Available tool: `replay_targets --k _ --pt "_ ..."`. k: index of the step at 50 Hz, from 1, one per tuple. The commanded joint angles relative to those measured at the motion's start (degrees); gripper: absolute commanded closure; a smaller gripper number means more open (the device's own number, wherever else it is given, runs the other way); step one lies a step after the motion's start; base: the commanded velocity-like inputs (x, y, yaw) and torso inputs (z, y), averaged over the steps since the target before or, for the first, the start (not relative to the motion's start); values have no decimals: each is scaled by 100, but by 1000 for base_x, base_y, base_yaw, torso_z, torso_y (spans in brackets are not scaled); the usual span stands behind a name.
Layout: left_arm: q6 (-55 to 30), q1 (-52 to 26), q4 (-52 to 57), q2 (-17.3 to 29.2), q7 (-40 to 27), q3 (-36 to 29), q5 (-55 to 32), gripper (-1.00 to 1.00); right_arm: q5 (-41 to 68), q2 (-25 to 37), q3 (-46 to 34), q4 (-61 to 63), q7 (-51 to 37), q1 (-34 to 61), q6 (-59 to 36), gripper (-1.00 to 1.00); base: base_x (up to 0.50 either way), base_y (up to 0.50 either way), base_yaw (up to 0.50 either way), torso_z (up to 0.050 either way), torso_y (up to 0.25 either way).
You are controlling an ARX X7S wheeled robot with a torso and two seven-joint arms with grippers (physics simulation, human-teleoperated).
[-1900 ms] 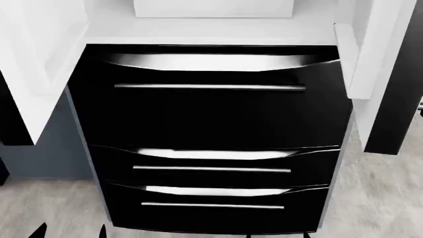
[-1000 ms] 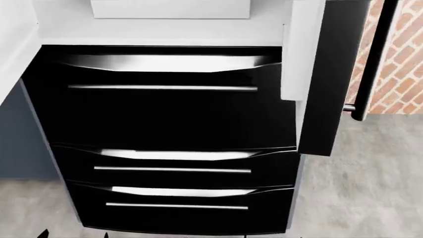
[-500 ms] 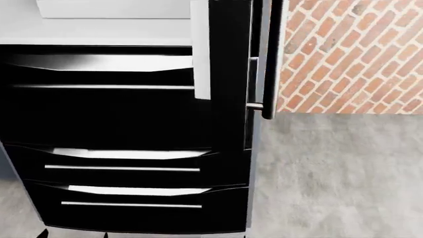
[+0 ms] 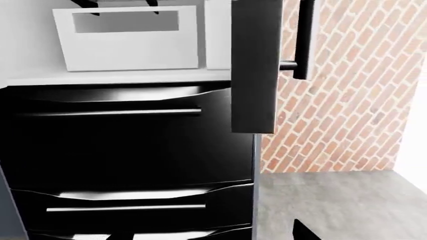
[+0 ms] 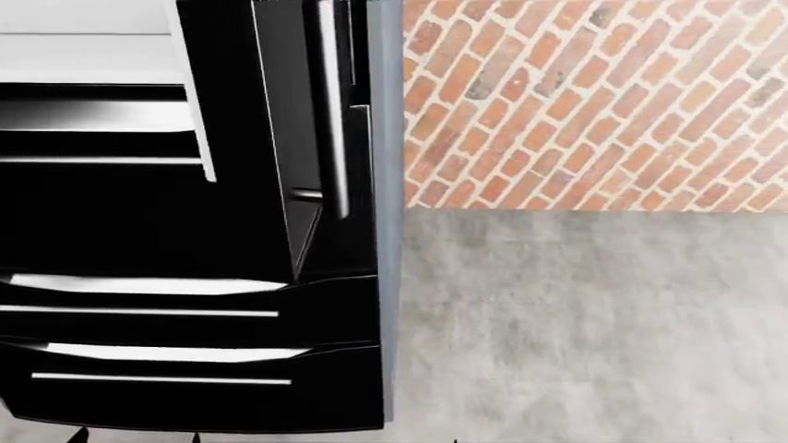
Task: Close the fridge doors
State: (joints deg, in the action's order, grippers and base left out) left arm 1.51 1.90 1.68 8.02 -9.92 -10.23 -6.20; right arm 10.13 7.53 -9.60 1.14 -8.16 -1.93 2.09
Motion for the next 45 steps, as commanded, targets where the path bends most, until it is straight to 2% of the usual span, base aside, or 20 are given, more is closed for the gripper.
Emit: replay_targets --k 1,45 --pt "-167 -76 6 -70 15 111 51 -100 -100 -47 142 43 27 24 -152 -100 0 -500 0 0 0" --pt "-149 -117 8 80 -188 -102 -77 -100 59 131 -54 -11 -140 79 -105 -100 0 -500 0 0 0"
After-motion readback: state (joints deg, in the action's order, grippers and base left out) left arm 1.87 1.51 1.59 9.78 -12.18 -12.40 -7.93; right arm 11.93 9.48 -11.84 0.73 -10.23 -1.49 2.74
